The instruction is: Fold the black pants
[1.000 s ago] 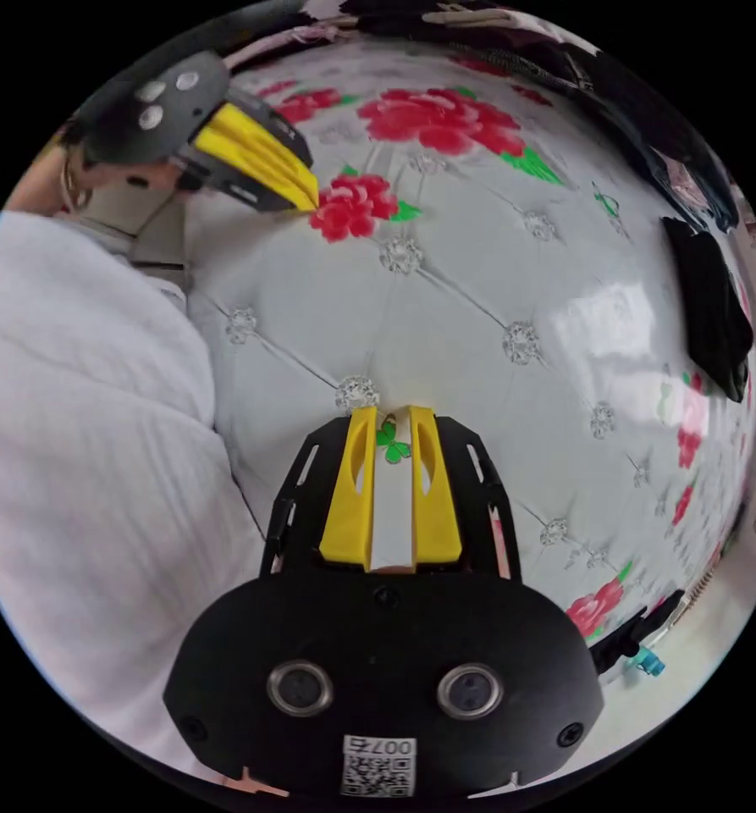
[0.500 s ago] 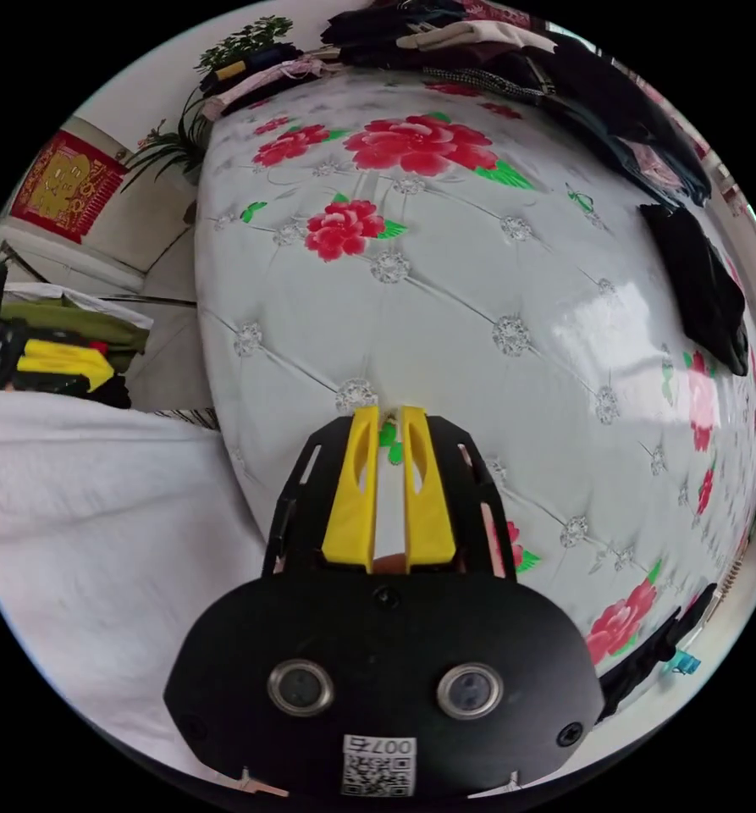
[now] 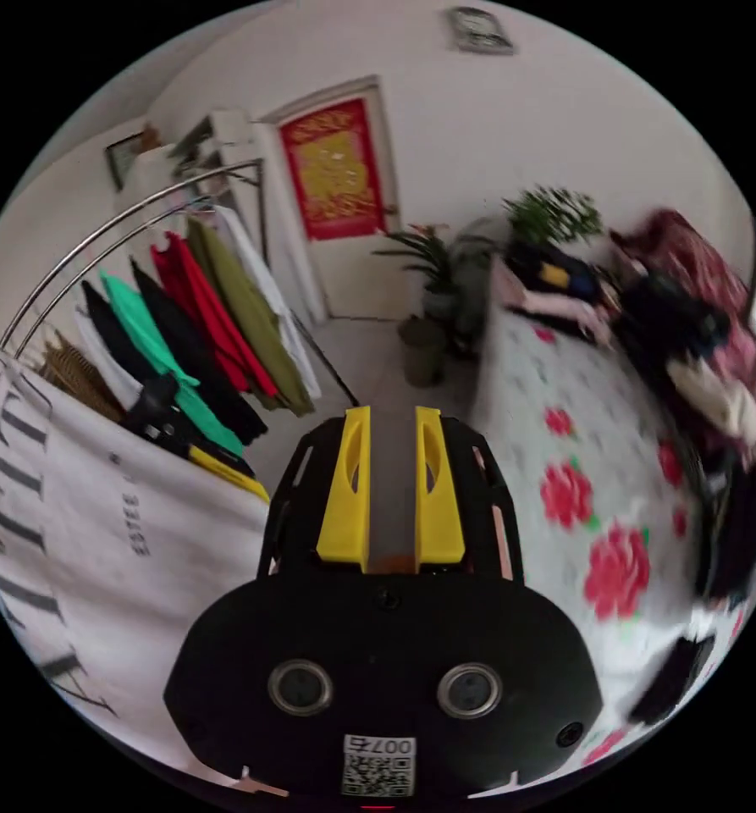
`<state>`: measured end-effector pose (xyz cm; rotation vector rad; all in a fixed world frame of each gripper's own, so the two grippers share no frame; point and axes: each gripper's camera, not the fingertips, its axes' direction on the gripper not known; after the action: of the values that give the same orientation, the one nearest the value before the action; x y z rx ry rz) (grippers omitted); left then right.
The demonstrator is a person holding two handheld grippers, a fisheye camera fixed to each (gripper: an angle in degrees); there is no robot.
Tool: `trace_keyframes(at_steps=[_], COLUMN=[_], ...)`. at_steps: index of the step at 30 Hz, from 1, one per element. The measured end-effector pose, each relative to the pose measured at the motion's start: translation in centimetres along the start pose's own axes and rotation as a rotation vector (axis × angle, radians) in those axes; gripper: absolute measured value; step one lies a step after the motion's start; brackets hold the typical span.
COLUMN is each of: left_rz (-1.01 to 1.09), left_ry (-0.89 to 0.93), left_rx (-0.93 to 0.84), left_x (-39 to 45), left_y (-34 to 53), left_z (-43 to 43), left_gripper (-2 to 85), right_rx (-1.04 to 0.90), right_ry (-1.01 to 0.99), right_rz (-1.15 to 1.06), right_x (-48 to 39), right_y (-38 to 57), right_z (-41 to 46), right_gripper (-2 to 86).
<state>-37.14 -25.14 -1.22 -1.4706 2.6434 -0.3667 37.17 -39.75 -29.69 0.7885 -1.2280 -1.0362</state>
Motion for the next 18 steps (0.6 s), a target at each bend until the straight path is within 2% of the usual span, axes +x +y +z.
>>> trace_keyframes(at_steps=[3, 9, 14, 18], left_rz=[-0.108, -0.342, -0.578, -0.764], left_ry=[0.002, -0.087, -0.163, -0.211], left_rx=[0.062, 0.100, 0.161, 0.209], left_x=[-4.7, -11.5, -13.1, -12.7], left_y=[3.4, 11.2, 18.5, 22.1], left_z=[-0.8, -1.9, -2.2, -1.9], left_gripper=[-1.0, -1.0, -1.0, -1.0], right_rx=[0.087, 0.260, 0.351, 0.343], right_ry=[-0.100, -0.262, -0.274, -0.306], right_rz=[-0.231, -0.551, -0.719, -0.763], right_x=[-5.8, -18.8, -28.7, -35.1], right_y=[-8.8, -22.6, -29.0, -34.0], right_z=[2.2, 5.9, 9.5, 13.9], right_gripper=[3.7, 5.3, 5.9, 5.3])
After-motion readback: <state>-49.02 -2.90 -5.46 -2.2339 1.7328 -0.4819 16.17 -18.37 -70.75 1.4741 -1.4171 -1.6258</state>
